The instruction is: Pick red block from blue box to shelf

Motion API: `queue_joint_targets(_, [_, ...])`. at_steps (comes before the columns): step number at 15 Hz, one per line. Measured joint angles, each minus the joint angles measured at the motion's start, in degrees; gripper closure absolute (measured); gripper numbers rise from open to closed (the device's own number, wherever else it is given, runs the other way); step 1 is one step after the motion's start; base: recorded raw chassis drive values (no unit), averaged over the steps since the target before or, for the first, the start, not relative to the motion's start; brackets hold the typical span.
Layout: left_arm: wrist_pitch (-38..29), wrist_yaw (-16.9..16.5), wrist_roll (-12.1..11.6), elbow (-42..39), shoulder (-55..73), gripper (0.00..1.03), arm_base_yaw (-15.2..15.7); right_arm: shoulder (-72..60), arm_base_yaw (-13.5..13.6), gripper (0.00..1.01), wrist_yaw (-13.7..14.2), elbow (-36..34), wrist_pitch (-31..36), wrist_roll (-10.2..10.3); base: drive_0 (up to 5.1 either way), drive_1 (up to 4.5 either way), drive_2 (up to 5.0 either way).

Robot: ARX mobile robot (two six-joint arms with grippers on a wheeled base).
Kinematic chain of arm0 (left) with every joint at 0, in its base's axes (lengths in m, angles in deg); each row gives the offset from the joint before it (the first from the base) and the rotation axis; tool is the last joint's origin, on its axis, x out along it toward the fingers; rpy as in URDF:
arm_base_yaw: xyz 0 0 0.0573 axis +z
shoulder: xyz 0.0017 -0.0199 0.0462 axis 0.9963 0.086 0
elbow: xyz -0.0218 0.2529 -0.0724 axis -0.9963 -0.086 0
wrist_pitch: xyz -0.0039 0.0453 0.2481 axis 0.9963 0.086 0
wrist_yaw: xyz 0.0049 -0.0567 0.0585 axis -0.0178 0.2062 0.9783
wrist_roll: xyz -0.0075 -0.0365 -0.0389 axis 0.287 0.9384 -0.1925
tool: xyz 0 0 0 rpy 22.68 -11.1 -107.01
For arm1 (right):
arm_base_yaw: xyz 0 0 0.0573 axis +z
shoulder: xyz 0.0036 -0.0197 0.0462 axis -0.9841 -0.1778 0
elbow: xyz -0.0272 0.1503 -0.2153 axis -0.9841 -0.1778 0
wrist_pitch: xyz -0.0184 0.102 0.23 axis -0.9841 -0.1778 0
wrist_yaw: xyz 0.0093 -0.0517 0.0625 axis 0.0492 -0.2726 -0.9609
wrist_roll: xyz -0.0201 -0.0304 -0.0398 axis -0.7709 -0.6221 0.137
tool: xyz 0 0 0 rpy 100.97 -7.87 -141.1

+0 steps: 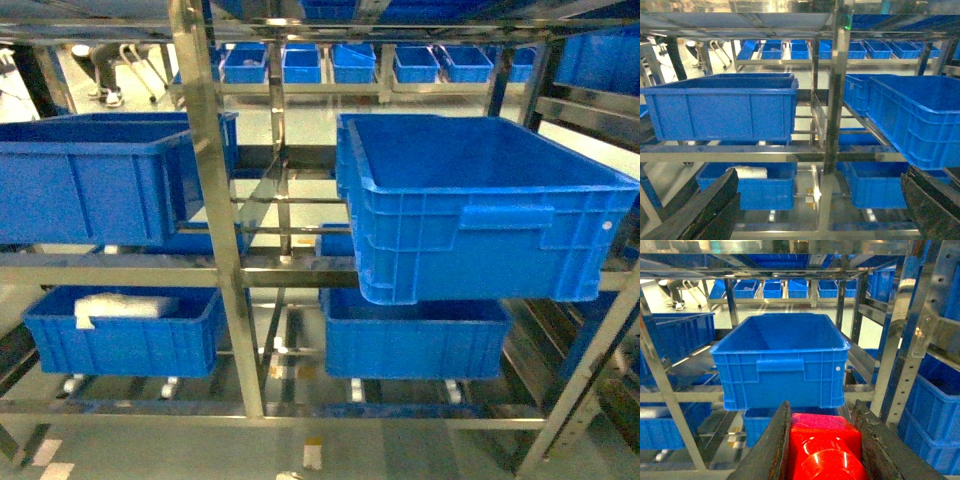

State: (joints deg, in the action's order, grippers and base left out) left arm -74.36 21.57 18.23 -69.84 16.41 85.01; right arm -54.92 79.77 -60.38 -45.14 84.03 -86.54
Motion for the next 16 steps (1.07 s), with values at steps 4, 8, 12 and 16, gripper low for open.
queue_joint_targets(4, [0.0,0.1,0.0,0.0,0.0,0.05,0.1,0.0,0.0,0.72,0.0,0.0,0.3,0.0,-0.1,4.22,-4.4])
queue_joint_targets(8, [-0.3,0.0,0.0,0.0,0.0,0.05,0.1,0.0,0.0,0.72,0.0,0.0,0.2,0.0,0.1,4.41,-4.3])
queue_joint_targets(12, [-0.2,0.0,0.0,0.0,0.0,0.05,0.1,0.0,0.0,0.72,0.0,0.0,0.0,0.0,0.0,4.34,-4.3])
queue_joint_targets(16, [0.2,0.0,0.0,0.0,0.0,0.05,0.1,0.0,0.0,0.72,0.0,0.0,0.0,0.0,0.0,1.11,-1.1])
